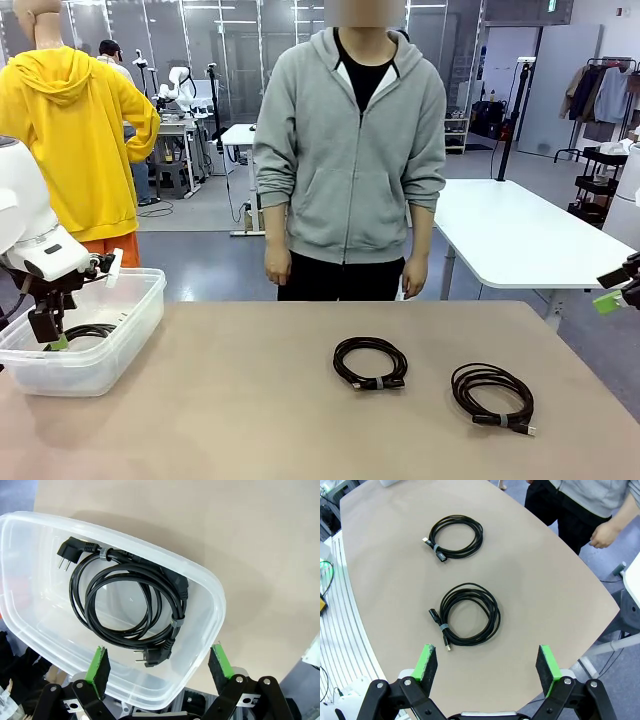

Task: Organize and store the cables.
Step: Place the USB Extension Cable into the Organizing box.

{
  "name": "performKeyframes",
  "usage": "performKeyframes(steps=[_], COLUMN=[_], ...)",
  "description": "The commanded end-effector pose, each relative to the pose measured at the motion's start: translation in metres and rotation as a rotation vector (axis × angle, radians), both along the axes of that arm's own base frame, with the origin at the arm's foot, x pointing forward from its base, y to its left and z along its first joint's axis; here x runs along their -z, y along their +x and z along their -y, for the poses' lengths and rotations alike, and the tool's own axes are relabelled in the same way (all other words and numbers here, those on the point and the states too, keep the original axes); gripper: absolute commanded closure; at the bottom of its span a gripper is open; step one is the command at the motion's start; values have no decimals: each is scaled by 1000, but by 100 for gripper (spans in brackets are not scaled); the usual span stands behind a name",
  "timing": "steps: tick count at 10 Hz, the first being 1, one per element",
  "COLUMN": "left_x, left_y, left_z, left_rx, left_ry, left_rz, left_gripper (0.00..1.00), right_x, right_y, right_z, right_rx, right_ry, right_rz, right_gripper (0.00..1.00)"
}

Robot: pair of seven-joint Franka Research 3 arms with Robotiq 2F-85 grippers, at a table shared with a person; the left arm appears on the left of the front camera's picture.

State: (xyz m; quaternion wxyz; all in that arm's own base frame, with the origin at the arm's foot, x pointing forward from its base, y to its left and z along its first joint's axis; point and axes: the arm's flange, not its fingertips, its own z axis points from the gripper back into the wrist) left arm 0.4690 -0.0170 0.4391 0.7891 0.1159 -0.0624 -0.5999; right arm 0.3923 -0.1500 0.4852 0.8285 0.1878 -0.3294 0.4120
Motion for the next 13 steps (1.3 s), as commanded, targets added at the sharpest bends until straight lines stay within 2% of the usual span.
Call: performKeyframes(steps=[1,9,10,11,13], left_x=[0,0,-7,-23,-48], left_y=[1,0,7,7,-5], left_z=[-3,0,12,21,25], left_rx=[5,0,-37,-27,-37], left_ry=[5,0,29,-13,12], left_rz=[0,0,-56,-55,-56], left_gripper=[0,0,0,0,0], right_x=[-2,-2,-2,-2,-2], right_y=[0,0,0,0,0], right_z=[-1,-1,-1,-1,-1], right_rx=[3,3,3,3,3], right_ry=[10,10,10,10,10], right_rz=[1,1,1,1,1], right_gripper=[0,0,0,0,0])
